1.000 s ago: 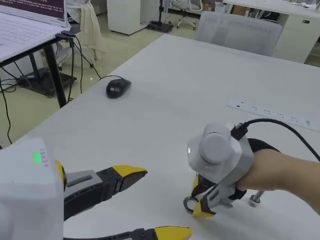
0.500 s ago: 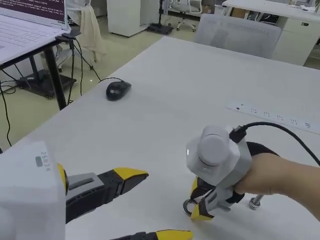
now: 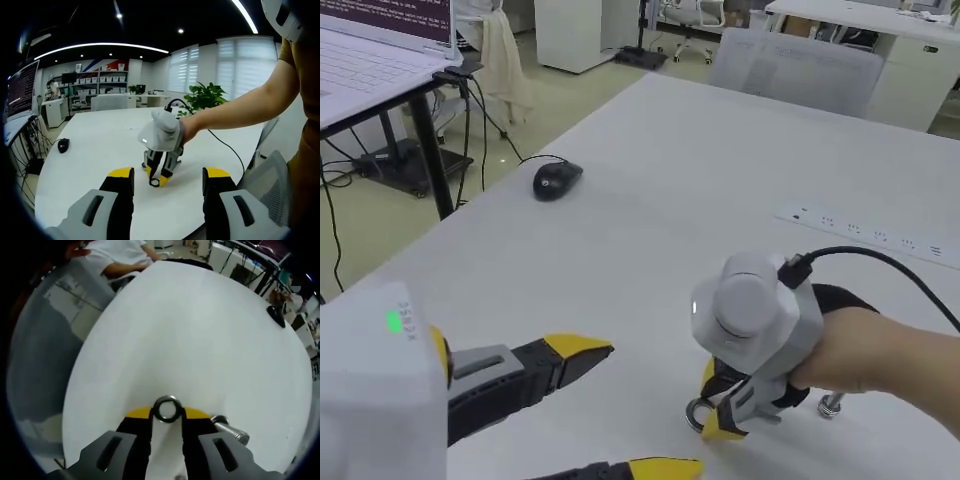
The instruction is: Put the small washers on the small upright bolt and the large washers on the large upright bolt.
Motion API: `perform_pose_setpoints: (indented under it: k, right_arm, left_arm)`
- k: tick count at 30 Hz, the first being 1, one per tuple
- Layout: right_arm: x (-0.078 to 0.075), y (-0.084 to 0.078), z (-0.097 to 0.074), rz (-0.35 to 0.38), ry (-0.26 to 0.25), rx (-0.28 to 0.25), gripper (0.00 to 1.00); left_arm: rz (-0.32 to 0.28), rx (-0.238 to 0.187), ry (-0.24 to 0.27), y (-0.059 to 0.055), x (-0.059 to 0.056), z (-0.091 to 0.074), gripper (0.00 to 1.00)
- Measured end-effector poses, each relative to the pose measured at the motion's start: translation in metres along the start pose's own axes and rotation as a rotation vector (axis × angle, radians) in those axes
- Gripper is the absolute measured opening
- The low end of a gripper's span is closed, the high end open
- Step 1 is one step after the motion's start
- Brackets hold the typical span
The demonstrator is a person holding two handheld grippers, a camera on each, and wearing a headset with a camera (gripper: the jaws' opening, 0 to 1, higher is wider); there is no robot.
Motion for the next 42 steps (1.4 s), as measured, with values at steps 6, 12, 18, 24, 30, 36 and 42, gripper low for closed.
perform_pose_setpoints:
  k: [6, 12, 18, 24, 30, 36, 42]
  right_arm:
    - [0.001, 0.000, -0.001, -0.001, 0.007, 0.001, 0.22]
    - [0.003, -0.003, -0.004, 0.004, 0.006, -0.007, 0.22]
    - [0.001, -0.009, -0.013, 0.023, -0.009, -0.017, 0.22]
    - [-0.001, -0.018, -0.024, 0.039, -0.031, -0.009, 0.22]
    - [-0.005, -0.025, -0.039, 0.053, -0.063, -0.007, 0.22]
    - [-0.015, -0.029, -0.059, 0.072, -0.107, -0.020, 0.22]
    - [-0.024, -0.033, -0.076, 0.076, -0.147, -0.017, 0.22]
  left_arm:
    - [0.002, 0.002, 0.004, 0.000, 0.002, 0.000, 0.54]
    - [0.003, 0.004, -0.001, 0.000, 0.000, 0.002, 0.54]
    - [0.005, 0.002, -0.007, 0.002, -0.001, 0.003, 0.54]
    - [0.011, 0.007, -0.017, 0.002, -0.002, 0.004, 0.54]
    - [0.019, 0.009, -0.026, 0.002, -0.005, 0.005, 0.54]
    - [0.026, 0.011, -0.037, 0.003, -0.007, 0.006, 0.54]
    - [0.028, 0.008, -0.041, 0.005, -0.008, 0.007, 0.54]
Point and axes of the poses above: the centre of the closed fingertips' face, and the gripper's own axes: z roughly forward along the fingers, x roughly to its left, y roughly out of its top, the point moved 2 cm from there along -z, roughly backward along the fingers, and after that the axes turned 3 degrees about y, right-handed, at the moved point
